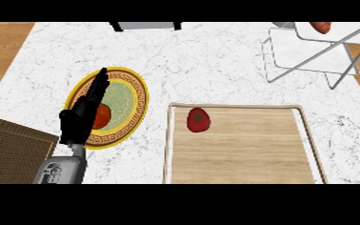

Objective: Pick the sweet potato from the tray and place it in the tiered shelf

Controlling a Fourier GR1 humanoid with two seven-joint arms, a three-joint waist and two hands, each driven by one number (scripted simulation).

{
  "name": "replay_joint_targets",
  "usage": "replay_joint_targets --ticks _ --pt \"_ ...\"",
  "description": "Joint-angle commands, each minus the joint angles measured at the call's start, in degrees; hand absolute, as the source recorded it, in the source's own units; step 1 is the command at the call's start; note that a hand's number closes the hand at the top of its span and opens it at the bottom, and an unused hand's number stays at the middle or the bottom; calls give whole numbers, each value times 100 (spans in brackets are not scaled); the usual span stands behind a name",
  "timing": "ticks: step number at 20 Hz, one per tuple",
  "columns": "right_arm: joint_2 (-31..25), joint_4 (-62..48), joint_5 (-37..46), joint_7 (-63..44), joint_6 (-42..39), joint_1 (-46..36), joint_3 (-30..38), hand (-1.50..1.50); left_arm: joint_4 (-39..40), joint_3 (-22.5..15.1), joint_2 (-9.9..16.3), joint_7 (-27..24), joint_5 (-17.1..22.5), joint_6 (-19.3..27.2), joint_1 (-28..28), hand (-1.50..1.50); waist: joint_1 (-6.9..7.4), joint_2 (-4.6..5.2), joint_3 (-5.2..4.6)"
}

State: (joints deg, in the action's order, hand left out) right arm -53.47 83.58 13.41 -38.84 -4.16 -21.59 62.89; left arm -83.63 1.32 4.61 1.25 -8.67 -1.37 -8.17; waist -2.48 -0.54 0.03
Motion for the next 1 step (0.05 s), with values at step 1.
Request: replay_joint_targets --ticks 1 --pt "-58 313 -664 23 -831 778 1026 -150 -100 -241 -234 51 -215 215 -42 0 65 14 -1"
